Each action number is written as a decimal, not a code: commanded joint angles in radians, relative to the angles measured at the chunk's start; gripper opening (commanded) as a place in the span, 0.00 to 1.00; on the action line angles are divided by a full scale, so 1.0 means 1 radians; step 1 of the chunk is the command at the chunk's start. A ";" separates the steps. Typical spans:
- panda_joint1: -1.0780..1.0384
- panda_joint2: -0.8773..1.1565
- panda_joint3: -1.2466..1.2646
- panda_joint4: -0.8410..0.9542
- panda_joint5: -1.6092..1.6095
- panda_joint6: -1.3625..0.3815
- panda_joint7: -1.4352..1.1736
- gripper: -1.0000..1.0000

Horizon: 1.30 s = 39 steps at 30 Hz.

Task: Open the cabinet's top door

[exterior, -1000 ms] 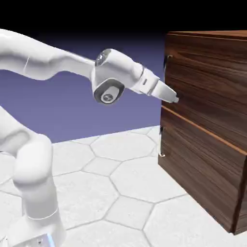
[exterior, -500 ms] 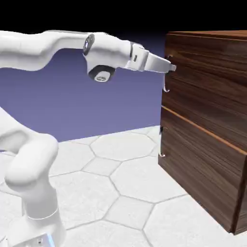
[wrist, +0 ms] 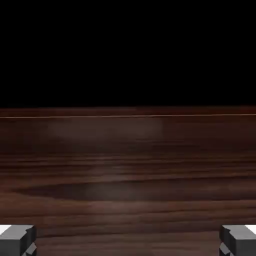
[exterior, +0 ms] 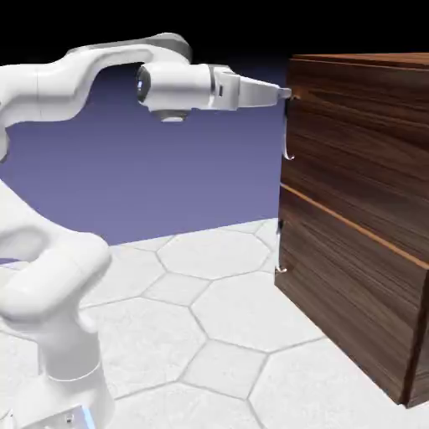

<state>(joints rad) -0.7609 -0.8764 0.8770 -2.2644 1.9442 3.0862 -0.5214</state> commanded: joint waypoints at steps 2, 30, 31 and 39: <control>-0.035 -0.014 0.039 0.024 0.087 0.002 -0.057 0.50; -0.555 -0.122 0.523 0.411 0.953 0.015 -0.615 0.00; -0.520 -0.116 0.504 0.375 0.948 -0.006 -0.620 0.00; -0.230 -0.083 0.333 0.100 0.875 -0.168 -0.644 0.00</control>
<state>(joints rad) -0.9911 -0.9590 1.2101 -2.1648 2.8186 2.9176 -1.1657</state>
